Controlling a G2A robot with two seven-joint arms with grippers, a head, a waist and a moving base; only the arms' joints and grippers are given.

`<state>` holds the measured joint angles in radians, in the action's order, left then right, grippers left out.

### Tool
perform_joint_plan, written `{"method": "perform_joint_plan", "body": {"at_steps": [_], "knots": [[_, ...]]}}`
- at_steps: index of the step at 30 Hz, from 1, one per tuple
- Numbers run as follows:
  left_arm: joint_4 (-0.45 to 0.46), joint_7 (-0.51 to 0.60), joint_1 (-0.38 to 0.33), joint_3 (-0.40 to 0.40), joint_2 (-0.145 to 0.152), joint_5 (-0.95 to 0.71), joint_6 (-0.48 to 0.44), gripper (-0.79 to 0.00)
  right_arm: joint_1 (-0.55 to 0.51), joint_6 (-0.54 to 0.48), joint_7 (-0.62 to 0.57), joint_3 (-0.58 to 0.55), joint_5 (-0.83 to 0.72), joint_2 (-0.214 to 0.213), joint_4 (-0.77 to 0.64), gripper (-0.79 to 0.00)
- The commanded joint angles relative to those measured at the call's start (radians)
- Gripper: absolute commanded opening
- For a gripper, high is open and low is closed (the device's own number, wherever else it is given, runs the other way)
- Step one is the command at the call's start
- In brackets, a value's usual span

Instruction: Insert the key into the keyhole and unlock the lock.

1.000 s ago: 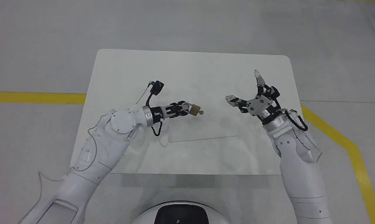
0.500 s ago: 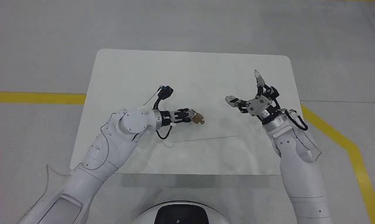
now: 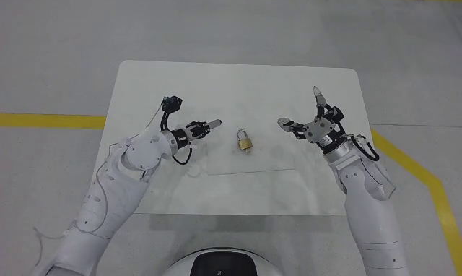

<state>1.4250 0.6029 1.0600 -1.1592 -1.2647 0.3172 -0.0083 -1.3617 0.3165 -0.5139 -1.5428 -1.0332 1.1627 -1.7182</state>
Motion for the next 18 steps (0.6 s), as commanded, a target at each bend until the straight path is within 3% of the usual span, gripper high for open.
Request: {"method": "perform_joint_plan", "body": {"at_steps": [1, 6, 13, 18], "knots": [[0.070, -0.017, 0.039, -0.056, 0.013, 0.040, 0.019, 0.000, 0.000, 0.000, 0.000, 0.000, 0.000, 0.000, 0.000, 0.000], [0.178, -0.065, 0.108, -0.131, 0.025, 0.028, 0.046, 0.000, 0.000, 0.000, 0.000, 0.000, 0.000, 0.000, 0.000, 0.000], [0.178, -0.065, 0.108, -0.131, 0.025, 0.028, 0.046, 0.000, 0.000, 0.000, 0.000, 0.000, 0.000, 0.000, 0.000, 0.000], [0.178, -0.065, 0.108, -0.131, 0.025, 0.028, 0.046, 0.000, 0.024, -0.122, 0.187, -0.007, 0.169, 0.001, -0.005, 0.000]]}}
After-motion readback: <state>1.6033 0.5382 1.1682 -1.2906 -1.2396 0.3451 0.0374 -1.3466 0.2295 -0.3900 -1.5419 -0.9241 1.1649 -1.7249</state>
